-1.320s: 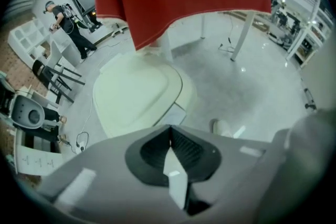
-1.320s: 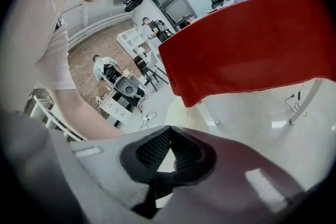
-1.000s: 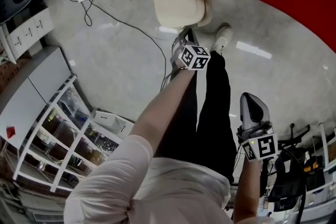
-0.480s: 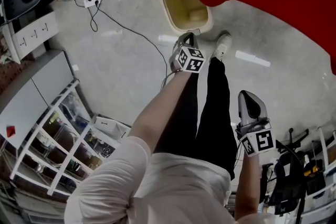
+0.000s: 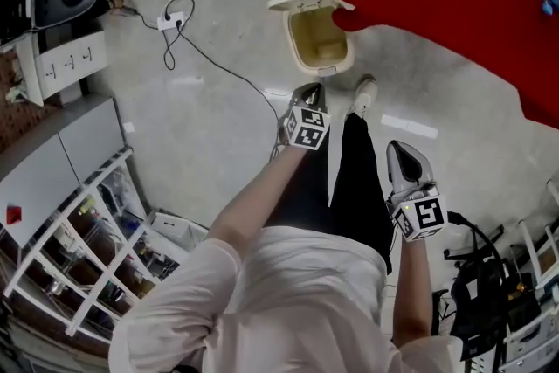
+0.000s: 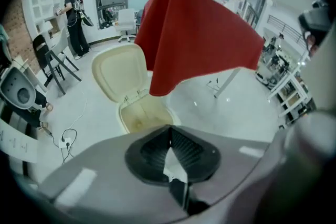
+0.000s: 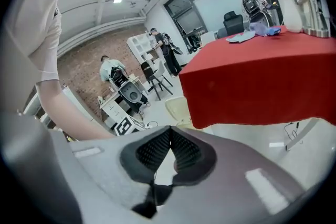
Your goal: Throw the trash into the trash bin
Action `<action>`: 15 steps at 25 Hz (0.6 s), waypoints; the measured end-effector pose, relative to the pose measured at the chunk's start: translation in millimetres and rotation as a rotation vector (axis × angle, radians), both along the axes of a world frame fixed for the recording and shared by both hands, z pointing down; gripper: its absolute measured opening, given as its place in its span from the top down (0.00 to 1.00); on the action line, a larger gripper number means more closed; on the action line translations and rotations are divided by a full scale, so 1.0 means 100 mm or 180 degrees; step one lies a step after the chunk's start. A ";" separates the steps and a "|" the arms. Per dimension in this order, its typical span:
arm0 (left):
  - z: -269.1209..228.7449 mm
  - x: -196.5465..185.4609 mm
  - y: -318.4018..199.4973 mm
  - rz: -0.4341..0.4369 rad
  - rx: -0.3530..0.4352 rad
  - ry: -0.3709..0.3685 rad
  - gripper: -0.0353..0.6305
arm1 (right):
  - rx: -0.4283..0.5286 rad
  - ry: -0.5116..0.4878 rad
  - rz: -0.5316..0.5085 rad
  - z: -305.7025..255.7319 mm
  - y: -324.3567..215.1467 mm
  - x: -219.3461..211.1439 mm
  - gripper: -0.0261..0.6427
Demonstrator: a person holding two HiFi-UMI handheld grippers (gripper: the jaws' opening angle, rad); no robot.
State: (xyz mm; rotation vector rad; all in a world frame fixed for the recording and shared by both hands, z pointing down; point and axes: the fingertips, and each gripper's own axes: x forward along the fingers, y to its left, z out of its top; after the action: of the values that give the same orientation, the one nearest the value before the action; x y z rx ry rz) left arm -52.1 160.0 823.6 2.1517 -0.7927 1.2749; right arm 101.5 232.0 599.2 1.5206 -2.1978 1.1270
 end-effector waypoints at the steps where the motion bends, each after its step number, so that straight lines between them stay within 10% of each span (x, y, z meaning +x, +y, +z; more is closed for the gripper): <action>1: -0.18 -0.02 -0.02 -0.0031 0.0017 0.0063 0.94 | 0.0022 0.0019 -0.0018 -0.08 -0.01 -0.02 0.96; 15: -2.39 -0.17 -0.16 -0.0178 0.0261 0.0913 0.94 | 0.0223 0.0210 -0.0105 -1.00 -0.06 -0.22 0.96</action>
State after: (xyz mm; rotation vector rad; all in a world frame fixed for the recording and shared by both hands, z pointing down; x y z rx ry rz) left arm -68.9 143.8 584.7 2.2926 -0.7885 0.8923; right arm 79.1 226.1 498.7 1.5206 -2.2315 0.9854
